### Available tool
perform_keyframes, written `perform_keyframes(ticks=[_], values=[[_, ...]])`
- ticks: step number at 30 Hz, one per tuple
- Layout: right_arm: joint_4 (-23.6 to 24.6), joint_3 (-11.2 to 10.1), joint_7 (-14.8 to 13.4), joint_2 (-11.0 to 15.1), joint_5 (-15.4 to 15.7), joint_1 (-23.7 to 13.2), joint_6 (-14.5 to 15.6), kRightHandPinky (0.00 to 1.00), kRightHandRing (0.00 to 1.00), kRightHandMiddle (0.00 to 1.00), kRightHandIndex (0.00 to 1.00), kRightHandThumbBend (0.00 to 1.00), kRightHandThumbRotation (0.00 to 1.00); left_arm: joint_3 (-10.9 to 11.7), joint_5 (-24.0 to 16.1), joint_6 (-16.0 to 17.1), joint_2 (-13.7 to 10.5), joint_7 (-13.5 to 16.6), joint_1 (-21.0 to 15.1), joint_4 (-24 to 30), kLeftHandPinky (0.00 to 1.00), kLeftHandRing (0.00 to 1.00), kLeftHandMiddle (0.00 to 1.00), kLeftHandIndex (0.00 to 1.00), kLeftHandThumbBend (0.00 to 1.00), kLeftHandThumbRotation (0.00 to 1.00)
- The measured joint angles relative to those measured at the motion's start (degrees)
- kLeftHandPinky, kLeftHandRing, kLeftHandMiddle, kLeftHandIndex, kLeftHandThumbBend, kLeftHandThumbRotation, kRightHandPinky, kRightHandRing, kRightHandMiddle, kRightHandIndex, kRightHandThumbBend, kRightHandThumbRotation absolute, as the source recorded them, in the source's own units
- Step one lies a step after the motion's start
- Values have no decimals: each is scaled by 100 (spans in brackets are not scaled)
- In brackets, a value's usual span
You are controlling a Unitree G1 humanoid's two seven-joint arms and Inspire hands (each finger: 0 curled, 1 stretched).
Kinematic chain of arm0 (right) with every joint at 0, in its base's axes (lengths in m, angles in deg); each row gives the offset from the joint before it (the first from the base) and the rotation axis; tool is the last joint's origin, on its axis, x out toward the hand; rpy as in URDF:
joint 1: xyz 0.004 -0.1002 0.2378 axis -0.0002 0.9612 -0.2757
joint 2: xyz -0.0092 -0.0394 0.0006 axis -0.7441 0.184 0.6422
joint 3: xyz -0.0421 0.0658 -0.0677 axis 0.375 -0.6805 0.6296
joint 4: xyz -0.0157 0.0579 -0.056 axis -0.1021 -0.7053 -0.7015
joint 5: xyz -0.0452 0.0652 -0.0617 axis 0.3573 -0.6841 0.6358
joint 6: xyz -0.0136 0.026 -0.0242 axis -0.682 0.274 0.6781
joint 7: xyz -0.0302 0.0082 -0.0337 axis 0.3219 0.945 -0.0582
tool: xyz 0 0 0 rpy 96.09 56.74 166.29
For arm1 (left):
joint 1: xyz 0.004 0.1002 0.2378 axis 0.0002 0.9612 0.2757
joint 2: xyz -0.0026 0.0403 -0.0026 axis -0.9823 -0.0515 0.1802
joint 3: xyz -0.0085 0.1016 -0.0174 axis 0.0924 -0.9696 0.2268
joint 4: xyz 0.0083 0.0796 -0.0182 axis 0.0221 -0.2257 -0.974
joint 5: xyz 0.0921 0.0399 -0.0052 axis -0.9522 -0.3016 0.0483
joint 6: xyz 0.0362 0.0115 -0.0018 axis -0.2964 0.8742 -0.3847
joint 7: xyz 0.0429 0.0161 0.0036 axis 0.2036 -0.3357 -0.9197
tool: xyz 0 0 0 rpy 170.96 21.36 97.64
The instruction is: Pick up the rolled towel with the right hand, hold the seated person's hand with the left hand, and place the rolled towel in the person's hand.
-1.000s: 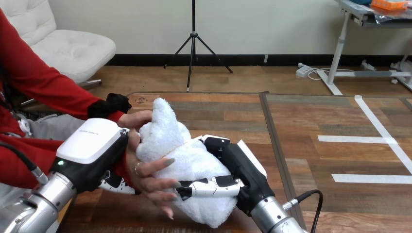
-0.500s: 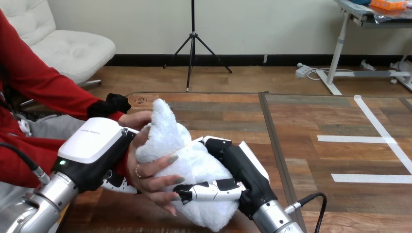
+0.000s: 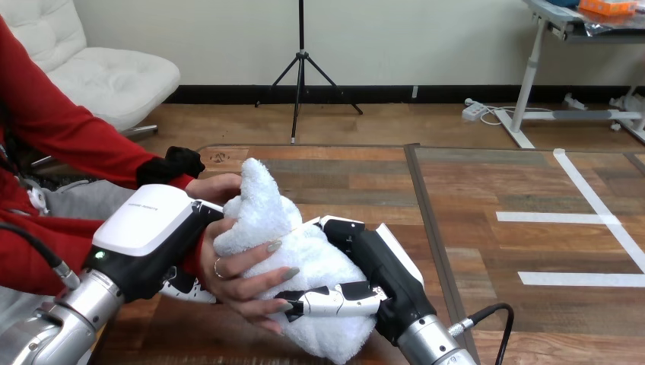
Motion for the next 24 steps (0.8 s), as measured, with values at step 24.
perform_keyframes(ticks=[24], values=[[-1,-1,146,0,-252,-1,118,0,0,3,0,37,0,79,8,33,38,3,0,1,35,36,41,42,80,0]])
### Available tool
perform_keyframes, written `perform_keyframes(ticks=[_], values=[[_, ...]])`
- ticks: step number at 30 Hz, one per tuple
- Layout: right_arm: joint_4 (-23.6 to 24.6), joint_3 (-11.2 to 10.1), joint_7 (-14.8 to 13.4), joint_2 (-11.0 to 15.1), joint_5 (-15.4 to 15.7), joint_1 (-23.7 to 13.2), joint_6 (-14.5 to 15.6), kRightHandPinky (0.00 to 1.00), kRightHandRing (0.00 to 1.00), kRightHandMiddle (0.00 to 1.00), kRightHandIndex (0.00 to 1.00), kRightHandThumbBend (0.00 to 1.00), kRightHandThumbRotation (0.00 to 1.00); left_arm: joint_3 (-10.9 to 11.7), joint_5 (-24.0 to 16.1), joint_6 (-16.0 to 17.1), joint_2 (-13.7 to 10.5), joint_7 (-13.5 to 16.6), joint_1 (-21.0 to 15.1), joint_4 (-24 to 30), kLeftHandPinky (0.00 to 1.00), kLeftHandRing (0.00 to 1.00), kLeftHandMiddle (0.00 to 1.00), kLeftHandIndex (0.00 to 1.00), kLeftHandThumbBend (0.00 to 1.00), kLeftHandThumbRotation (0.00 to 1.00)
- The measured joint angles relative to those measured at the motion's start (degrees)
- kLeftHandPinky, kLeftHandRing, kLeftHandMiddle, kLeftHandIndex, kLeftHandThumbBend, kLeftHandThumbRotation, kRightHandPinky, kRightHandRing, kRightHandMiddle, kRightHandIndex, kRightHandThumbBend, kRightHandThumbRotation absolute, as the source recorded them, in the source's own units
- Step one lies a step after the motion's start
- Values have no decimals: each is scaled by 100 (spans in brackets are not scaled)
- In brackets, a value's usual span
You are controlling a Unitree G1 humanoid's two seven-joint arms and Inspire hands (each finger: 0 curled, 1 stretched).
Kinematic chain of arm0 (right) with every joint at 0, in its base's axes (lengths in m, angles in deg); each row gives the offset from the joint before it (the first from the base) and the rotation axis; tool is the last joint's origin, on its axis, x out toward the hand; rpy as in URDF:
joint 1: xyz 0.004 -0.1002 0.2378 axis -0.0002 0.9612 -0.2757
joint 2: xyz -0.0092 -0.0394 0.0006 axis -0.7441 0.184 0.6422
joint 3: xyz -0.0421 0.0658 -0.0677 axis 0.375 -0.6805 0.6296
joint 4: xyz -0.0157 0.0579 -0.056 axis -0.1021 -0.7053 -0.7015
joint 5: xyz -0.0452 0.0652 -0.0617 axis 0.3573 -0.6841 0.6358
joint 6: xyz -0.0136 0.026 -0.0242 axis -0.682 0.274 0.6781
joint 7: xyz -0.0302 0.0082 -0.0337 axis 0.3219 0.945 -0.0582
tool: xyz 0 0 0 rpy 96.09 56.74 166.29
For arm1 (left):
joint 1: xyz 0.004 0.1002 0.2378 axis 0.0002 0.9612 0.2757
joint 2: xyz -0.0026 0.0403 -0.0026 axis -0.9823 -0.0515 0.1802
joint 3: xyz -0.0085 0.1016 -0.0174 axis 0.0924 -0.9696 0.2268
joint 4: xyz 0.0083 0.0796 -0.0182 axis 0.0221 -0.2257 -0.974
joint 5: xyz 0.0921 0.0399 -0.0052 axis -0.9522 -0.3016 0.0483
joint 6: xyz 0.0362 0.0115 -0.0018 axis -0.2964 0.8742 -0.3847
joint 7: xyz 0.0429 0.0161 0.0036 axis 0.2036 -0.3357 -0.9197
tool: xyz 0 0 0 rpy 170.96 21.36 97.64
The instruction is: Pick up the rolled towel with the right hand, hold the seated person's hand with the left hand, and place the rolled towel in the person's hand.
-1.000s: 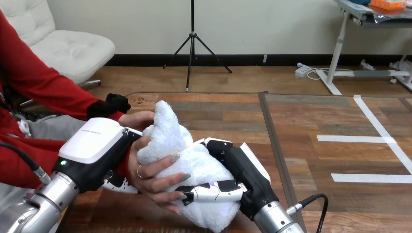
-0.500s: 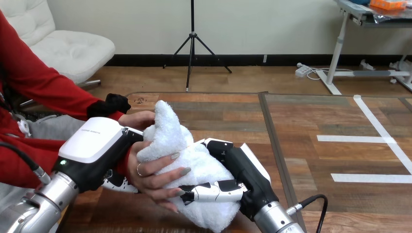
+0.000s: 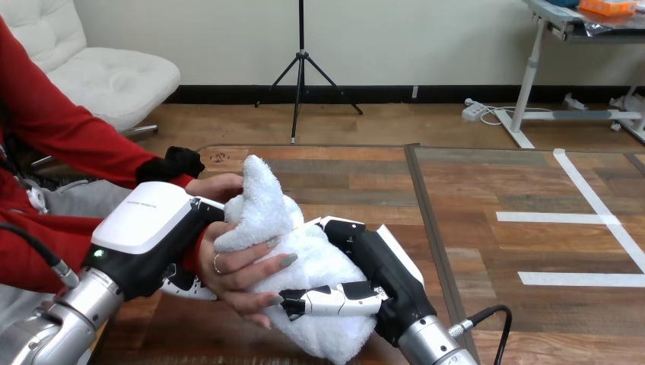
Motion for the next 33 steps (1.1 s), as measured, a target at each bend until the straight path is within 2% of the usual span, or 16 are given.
perform_keyframes(ticks=[4,11,13,19,21,22,24,25,33], values=[[-1,0,71,0,-109,0,59,0,1,5,3,42,0,17,0,23,2,0,0,6,35,36,41,43,80,0],[-2,-7,226,0,-366,-1,251,4,8,15,22,56,1,31,0,58,4,0,0,10,35,37,42,44,79,0],[-5,-13,268,0,-446,0,297,9,13,22,32,62,8,31,0,65,6,0,0,10,37,38,43,45,80,0],[-51,-34,385,0,-663,0,355,22,28,36,47,69,20,34,22,109,19,4,0,10,40,42,46,48,81,0],[-59,-42,387,-1,-669,0,354,27,33,41,51,70,25,34,31,123,25,10,0,10,42,43,47,49,81,1],[-60,-46,387,-1,-666,-1,353,32,39,46,55,71,31,34,34,128,28,15,0,10,43,45,48,51,82,1],[-63,-53,379,-1,-645,-1,340,34,40,48,57,72,33,35,37,134,36,24,0,10,44,45,49,51,82,2],[-63,-57,369,0,-629,-1,333,39,45,52,61,73,39,36,42,136,40,26,0,10,46,47,51,54,83,4],[-65,-87,209,0,-495,0,276,52,60,65,74,78,53,52,84,136,83,54,0,10,53,54,59,65,87,11]])
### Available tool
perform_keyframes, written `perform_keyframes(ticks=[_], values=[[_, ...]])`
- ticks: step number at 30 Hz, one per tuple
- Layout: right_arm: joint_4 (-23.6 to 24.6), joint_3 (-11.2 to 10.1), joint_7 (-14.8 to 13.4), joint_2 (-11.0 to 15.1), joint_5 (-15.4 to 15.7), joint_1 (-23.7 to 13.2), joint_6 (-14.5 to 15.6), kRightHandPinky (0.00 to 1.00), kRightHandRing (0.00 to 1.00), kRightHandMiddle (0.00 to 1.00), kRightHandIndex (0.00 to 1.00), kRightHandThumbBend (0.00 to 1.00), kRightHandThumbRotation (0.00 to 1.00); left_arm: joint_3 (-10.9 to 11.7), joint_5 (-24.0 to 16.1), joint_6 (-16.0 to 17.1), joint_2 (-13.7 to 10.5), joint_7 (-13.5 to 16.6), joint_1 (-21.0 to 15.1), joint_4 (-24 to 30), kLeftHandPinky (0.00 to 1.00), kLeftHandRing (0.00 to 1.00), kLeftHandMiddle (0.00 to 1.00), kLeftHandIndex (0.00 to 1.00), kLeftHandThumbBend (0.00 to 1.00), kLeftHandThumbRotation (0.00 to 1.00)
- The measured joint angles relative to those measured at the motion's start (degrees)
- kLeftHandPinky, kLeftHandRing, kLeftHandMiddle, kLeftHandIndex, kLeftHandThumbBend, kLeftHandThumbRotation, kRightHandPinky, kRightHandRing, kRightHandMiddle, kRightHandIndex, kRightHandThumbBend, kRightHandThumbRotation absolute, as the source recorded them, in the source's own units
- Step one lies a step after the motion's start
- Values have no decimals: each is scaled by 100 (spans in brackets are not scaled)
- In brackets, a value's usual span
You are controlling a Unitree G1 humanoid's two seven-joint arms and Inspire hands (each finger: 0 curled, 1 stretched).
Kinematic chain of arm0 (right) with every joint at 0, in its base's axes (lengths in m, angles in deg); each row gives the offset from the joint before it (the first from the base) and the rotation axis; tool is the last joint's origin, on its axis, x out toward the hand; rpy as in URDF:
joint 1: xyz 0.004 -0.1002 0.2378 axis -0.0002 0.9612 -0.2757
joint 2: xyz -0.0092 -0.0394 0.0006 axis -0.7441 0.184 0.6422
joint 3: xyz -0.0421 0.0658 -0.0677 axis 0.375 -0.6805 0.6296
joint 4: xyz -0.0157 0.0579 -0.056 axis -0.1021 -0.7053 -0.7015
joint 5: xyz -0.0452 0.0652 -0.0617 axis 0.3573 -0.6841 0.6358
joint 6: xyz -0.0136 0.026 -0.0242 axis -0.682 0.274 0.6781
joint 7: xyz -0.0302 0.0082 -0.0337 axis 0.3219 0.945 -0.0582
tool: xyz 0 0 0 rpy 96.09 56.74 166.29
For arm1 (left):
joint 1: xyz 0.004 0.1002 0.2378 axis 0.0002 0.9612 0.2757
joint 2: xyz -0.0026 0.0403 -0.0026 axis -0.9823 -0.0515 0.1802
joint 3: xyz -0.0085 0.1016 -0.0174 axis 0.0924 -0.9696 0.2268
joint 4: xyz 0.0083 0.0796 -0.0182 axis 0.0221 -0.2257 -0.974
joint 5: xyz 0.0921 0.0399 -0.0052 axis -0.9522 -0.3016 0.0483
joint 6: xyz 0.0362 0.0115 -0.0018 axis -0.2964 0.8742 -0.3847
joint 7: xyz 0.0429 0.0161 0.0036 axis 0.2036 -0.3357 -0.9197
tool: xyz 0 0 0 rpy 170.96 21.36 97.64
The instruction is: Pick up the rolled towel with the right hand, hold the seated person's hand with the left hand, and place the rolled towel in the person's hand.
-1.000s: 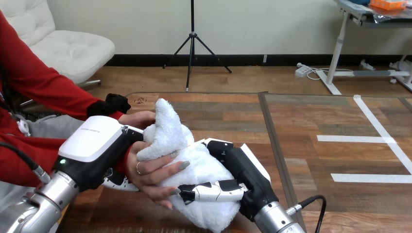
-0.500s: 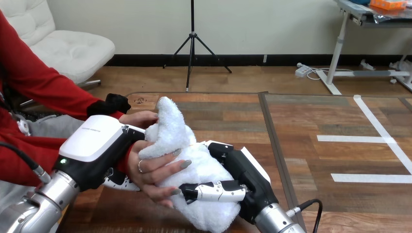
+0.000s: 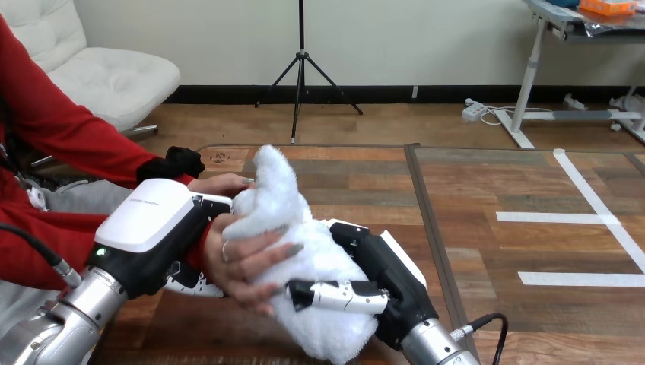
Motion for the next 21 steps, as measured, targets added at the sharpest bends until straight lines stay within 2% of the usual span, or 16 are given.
perform_keyframes(ticks=[8,14,21], values=[[-7,-26,-180,3,100,1,-54,62,70,73,83,85,61,6,49,-1,43,38,0,14,60,63,69,76,92,18],[-7,-81,-265,8,77,2,-55,65,72,75,85,89,65,16,123,-2,56,38,0,27,65,70,76,82,95,22],[-7,-183,-225,12,-15,4,-54,68,74,76,87,90,66,21,125,-2,57,40,1,50,76,80,83,88,99,29]])
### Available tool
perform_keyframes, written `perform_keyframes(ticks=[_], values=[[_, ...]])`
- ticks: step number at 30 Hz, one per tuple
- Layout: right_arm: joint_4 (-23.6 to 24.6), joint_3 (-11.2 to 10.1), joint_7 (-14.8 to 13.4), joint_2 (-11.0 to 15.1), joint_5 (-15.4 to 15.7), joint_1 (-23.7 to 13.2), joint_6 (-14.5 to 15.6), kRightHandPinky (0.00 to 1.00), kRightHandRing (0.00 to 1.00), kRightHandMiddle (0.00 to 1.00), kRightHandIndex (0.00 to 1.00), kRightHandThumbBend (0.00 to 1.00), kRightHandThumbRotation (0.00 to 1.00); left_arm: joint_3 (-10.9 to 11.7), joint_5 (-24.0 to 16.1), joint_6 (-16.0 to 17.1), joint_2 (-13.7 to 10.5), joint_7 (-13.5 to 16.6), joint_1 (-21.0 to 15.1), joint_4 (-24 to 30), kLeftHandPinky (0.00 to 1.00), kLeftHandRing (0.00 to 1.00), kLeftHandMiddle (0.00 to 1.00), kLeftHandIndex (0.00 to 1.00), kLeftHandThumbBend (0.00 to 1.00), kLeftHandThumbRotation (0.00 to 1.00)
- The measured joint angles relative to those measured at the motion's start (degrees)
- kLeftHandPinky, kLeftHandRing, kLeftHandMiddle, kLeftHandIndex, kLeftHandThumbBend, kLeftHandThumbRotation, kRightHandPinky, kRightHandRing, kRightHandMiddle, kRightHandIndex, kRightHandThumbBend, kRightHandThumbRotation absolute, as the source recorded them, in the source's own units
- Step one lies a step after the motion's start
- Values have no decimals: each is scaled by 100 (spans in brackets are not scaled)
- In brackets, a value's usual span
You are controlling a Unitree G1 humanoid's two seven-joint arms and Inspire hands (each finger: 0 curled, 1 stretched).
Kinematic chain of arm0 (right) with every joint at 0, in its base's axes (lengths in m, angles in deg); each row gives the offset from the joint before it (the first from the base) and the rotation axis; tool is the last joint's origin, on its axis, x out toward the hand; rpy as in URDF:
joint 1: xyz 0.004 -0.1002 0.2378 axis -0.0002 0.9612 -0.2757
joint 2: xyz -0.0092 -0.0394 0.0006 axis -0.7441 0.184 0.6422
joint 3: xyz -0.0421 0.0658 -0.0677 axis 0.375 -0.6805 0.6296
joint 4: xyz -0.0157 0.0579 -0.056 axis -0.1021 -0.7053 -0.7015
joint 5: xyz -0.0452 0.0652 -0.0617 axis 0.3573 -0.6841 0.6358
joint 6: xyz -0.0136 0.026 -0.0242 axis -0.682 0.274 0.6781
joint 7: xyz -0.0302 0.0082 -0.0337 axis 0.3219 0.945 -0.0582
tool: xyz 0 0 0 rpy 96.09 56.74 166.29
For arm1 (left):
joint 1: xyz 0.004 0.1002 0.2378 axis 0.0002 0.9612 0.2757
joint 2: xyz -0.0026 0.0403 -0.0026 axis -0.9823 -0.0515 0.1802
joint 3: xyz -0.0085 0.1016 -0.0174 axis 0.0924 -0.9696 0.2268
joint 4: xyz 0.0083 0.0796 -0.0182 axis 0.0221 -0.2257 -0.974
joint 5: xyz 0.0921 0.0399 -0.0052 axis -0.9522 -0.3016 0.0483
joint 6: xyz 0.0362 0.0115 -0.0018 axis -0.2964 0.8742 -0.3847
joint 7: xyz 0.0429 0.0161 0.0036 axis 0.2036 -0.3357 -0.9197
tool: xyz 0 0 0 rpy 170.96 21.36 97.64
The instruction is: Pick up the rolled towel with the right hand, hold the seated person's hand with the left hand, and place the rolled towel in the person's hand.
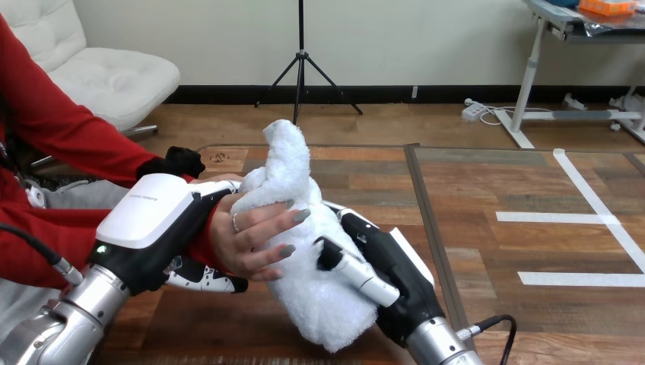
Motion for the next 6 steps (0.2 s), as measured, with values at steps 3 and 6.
perform_keyframes(ticks=[3,6], values=[[1,-49,66,1,-144,3,34,69,74,76,87,91,65,0,-1,-4,0,12,12,14,81,83,86,90,100,32],[6,-94,107,7,-249,3,91,70,74,76,87,92,65,0,-4,-26,0,31,39,53,86,86,88,93,100,36]])
